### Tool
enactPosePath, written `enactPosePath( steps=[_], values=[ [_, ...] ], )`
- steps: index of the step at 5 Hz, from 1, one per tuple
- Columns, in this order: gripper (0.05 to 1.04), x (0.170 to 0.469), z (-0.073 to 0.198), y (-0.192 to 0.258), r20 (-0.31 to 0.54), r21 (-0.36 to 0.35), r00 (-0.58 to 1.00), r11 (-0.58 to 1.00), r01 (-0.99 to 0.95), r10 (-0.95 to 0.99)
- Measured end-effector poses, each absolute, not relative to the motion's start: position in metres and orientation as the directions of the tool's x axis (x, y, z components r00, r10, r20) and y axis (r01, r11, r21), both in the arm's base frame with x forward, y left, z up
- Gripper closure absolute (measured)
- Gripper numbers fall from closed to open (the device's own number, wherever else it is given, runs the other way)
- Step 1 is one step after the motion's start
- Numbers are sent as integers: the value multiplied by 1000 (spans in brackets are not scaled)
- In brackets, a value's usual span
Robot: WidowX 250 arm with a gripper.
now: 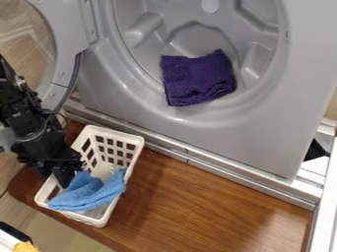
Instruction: Moved the basket to the right edge of the table
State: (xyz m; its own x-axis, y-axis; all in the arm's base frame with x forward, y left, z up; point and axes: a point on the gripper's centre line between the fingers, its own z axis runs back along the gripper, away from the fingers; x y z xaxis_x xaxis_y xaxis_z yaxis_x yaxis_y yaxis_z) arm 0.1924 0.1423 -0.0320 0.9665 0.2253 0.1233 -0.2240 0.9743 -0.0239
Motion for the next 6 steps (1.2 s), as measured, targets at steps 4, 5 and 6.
enactPosePath(
  steps=[4, 5, 6],
  values=[
    [998, 209, 2, 114, 230, -123, 962, 985, -122, 148],
    [998, 210, 13, 107, 263, -208, 949, 971, -118, 171],
    [998, 214, 36, 87, 317, -297, 931, 951, -84, 181]
  ],
)
